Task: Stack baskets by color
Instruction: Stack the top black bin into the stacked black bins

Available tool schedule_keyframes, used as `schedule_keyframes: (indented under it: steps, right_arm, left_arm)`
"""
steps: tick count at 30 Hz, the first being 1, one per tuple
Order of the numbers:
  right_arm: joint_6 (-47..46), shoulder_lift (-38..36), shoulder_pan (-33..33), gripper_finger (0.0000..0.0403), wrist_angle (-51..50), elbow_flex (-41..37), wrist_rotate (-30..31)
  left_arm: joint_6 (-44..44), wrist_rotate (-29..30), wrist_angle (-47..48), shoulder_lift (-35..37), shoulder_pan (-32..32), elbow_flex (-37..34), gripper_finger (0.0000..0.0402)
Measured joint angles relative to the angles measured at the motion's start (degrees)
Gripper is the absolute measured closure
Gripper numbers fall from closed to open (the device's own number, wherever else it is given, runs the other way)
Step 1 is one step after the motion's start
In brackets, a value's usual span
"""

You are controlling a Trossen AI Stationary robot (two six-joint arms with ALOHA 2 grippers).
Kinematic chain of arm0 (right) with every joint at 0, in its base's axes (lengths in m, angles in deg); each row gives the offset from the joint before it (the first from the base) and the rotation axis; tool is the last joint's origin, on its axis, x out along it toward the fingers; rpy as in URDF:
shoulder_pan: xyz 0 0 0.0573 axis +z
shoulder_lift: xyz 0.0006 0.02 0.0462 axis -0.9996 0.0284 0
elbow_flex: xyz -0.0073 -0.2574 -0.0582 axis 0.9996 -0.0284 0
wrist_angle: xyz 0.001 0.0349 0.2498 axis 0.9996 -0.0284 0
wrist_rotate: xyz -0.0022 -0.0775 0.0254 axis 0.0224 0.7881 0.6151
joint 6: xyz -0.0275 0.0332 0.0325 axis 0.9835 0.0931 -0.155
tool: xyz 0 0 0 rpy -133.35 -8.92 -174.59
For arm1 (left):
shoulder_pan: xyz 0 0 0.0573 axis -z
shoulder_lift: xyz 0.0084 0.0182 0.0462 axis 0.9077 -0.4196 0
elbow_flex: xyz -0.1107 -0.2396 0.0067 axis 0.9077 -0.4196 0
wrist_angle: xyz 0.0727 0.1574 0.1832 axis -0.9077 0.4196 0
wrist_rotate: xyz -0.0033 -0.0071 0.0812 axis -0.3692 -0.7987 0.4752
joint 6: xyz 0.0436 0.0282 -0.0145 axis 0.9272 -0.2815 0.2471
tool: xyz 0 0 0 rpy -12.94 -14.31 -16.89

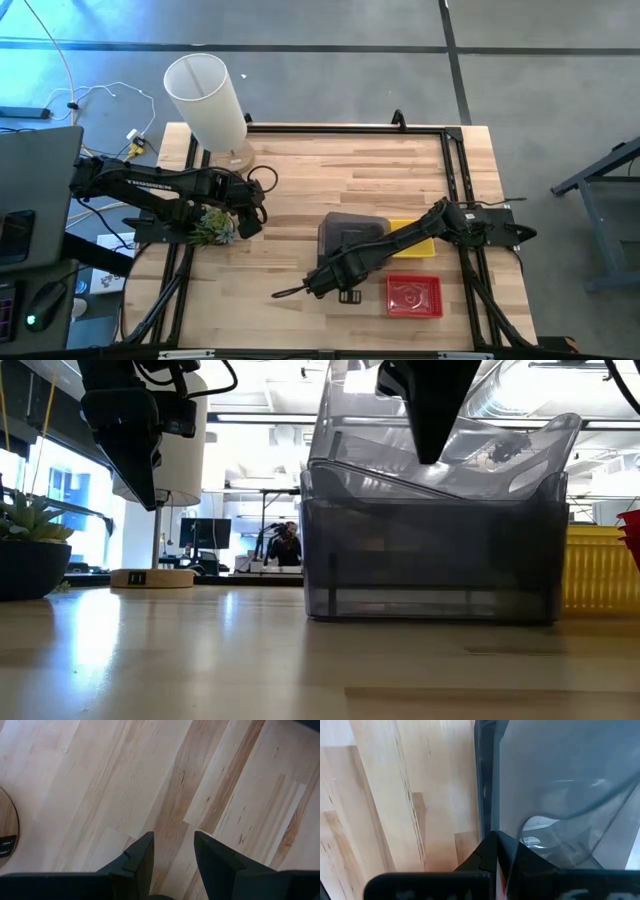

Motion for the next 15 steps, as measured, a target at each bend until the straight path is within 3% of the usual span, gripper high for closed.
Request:
schedule_keyframes:
  steps: [15]
  right_arm:
    - [4.7, 2.1, -0.6, 0.0403, -0.6, -0.1, -2.2]
  left_arm:
    - [-0.1, 1.2, 0.0, 0.0, 0.0, 0.0, 0.0275]
